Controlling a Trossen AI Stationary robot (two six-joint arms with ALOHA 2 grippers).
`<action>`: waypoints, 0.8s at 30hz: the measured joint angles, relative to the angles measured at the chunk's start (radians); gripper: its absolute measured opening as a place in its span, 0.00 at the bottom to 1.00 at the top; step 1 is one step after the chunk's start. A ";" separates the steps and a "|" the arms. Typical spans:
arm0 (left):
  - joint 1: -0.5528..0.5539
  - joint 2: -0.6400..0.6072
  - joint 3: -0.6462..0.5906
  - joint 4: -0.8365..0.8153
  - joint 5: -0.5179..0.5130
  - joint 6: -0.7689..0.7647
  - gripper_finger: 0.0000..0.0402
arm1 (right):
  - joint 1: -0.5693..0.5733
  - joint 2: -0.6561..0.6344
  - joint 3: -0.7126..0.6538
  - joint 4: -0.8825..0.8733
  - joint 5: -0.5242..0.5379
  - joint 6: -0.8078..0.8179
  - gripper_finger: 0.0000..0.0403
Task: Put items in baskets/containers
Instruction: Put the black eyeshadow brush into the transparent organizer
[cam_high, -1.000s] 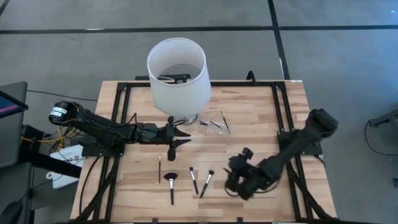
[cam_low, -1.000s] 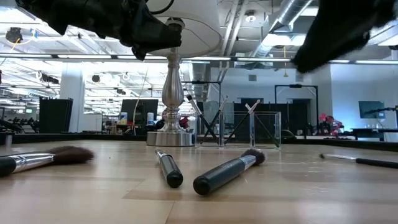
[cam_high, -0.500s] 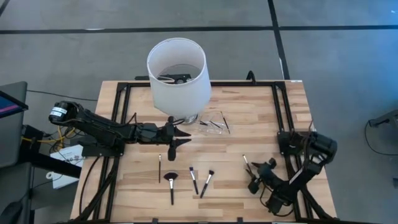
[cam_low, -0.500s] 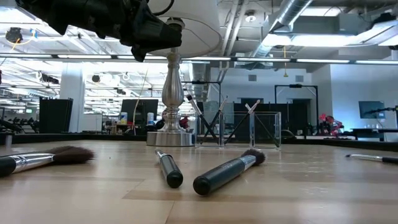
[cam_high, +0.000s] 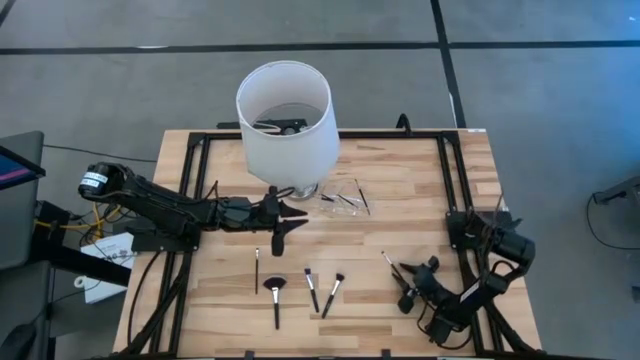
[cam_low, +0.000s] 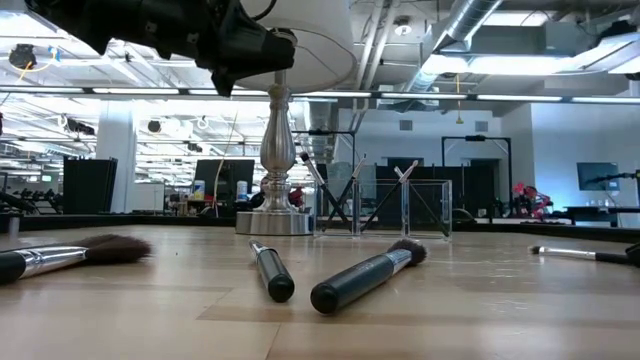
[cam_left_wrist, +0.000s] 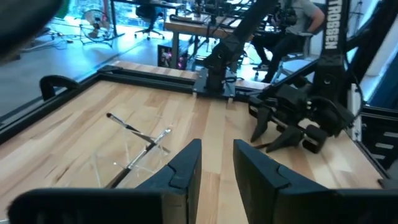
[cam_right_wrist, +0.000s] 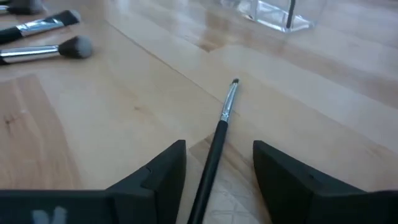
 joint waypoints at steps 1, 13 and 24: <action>0.000 0.000 0.000 -0.001 -0.007 0.000 0.22 | 0.000 0.000 -0.001 0.005 0.010 -0.007 0.43; 0.000 0.000 0.000 0.006 -0.028 0.000 0.22 | -0.006 -0.003 -0.051 0.111 0.058 -0.059 0.19; -0.034 0.212 -0.001 0.243 0.235 -0.187 0.22 | -0.093 -0.068 -0.053 0.140 0.047 -0.117 0.02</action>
